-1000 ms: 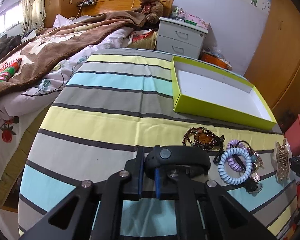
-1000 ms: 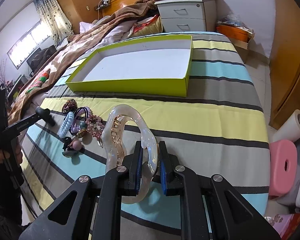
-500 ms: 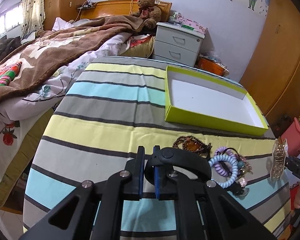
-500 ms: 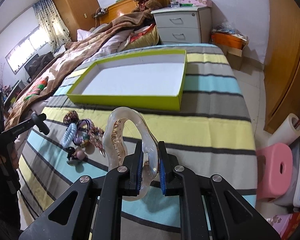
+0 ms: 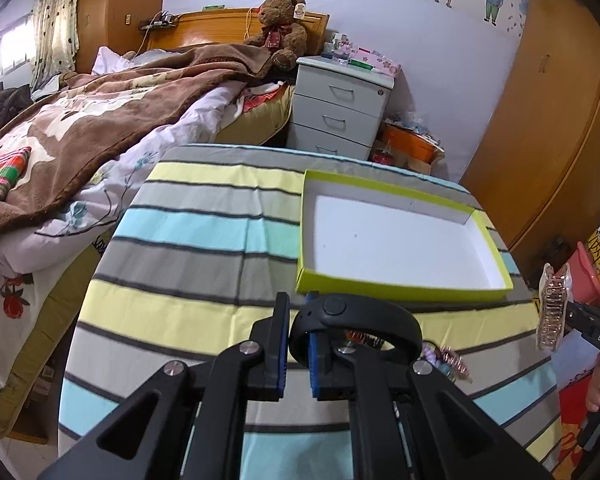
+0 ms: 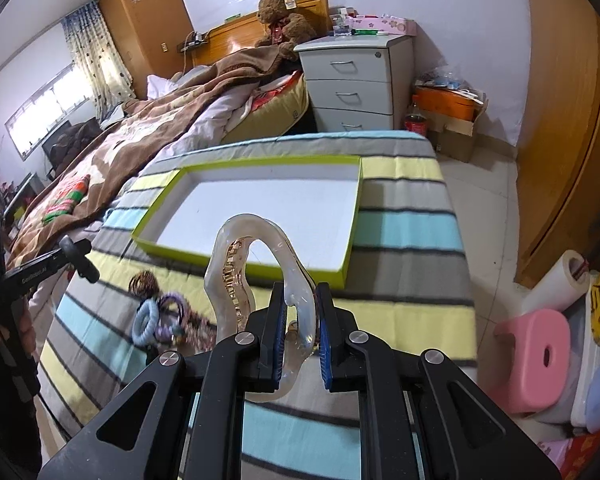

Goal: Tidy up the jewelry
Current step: 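Carry the claw clip with the right tool while the left tool carries the wristband over the green box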

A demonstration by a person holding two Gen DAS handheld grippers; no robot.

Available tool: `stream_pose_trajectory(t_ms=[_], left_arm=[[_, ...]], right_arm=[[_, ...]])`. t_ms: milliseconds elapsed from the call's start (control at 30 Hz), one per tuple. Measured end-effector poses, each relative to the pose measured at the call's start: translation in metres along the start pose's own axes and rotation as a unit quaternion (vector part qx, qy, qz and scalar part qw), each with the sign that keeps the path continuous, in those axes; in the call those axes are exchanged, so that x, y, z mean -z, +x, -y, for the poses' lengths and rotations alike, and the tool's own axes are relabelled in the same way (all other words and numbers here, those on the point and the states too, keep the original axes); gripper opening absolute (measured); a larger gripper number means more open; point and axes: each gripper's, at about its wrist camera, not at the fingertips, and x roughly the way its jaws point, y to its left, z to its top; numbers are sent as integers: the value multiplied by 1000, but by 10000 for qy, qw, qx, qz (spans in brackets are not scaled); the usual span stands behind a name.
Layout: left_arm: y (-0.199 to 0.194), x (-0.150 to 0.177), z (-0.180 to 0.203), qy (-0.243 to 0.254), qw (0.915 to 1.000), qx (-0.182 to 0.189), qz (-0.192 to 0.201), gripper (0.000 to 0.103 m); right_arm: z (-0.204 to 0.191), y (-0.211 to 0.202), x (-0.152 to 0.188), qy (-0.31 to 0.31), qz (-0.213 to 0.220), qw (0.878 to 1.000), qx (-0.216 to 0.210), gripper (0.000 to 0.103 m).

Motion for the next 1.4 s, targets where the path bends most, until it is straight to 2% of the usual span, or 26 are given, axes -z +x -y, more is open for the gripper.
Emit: stream_pose_trajectory(t_ms=[367,733,1133,1400], left_arm=[[33,-47,19,105,9999,127,-31,9],[86,-75,31,80,9993,233,-292,9],[137,-84,34,97,9967,142,-787,9],[155,-86,35,92,9957,16,-922,9]], right_arm=[[9,33,-52,387,-175,9989,177,14],[20,92,-87,572,-734,9945,486,14],[18,129,-99,339,-1097,9889,939,14],[17,141,-101,266,-1225,9857,1124,15]])
